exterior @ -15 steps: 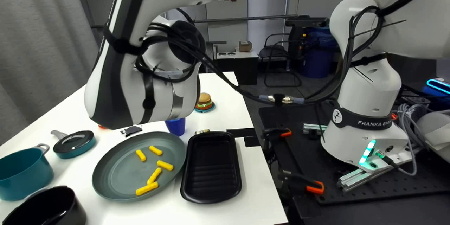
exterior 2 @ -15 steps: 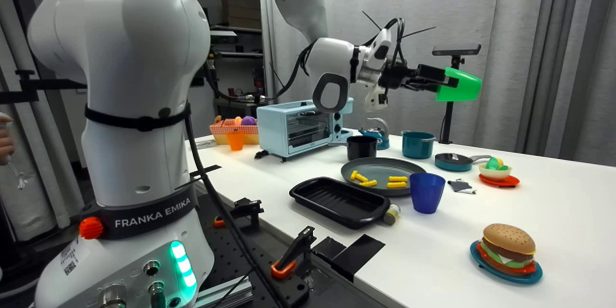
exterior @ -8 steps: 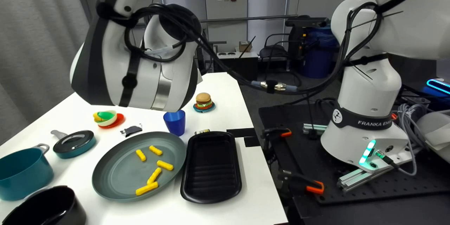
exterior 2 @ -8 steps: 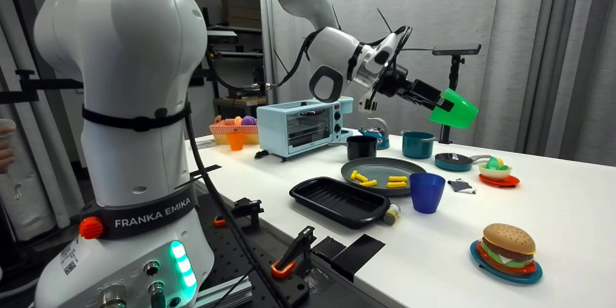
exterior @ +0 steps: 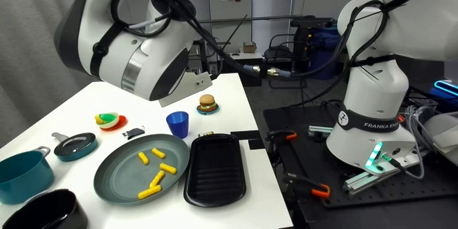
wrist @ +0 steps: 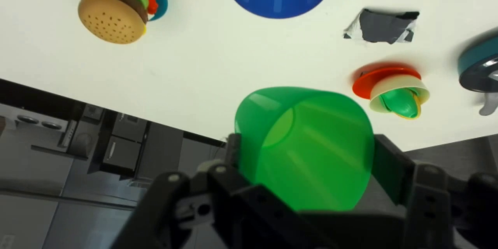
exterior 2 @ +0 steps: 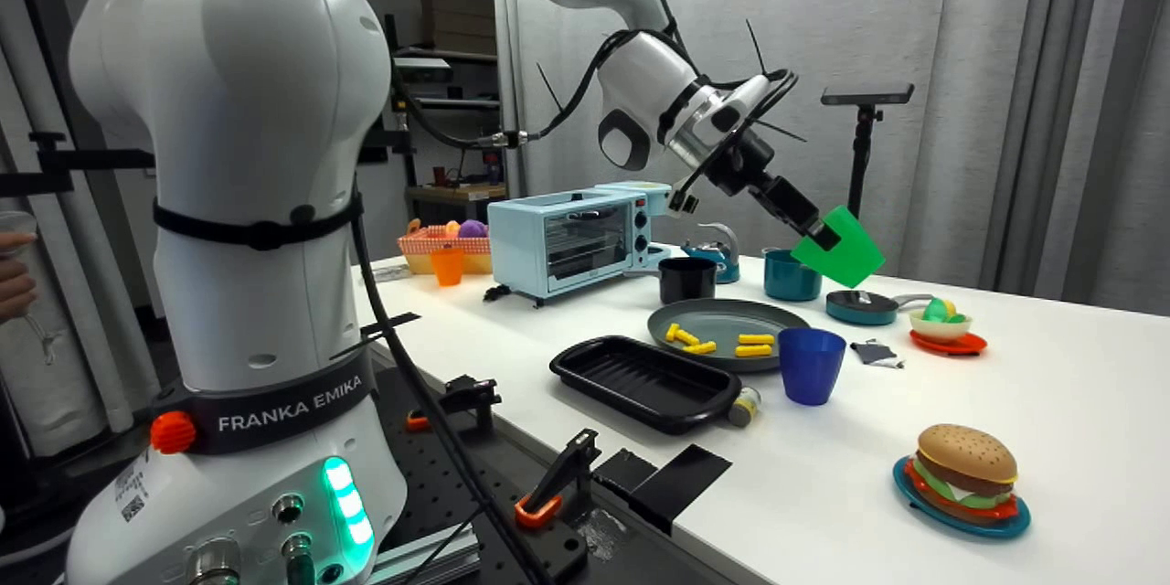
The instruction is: Pour the contents of the green cup onto the plate, then put it in the blue cup
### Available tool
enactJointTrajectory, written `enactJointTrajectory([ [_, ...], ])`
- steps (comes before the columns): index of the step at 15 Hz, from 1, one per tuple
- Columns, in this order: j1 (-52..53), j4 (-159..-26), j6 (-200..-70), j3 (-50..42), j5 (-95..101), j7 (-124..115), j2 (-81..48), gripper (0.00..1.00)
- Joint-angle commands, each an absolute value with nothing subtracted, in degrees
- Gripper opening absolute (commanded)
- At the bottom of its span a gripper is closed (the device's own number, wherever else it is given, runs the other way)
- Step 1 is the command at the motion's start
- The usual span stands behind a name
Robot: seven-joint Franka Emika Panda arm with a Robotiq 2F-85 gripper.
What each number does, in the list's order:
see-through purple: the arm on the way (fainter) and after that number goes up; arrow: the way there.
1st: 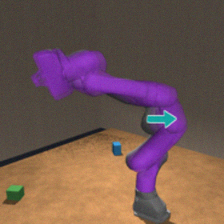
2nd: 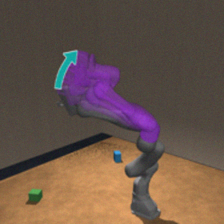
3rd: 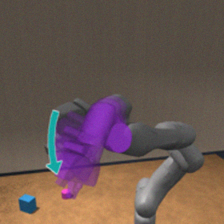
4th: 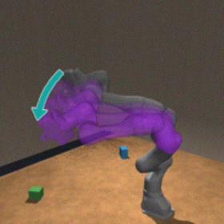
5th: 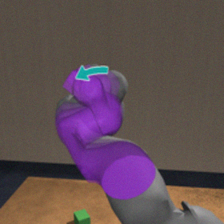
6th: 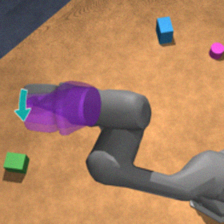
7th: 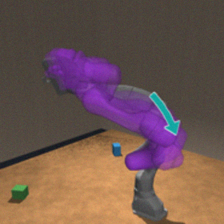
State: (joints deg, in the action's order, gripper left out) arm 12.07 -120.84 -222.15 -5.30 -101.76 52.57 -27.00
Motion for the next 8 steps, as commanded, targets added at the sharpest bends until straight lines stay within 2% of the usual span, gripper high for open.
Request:
enactJointTrajectory([
  [1, 8.3, -117.0, -219.7, -2.7, -111.2, 62.5, -24.9, 0.56],
  [8, 3.2, -110.4, -220.2, 1.5, -123.2, 74.4, -24.1, 0.56],
])
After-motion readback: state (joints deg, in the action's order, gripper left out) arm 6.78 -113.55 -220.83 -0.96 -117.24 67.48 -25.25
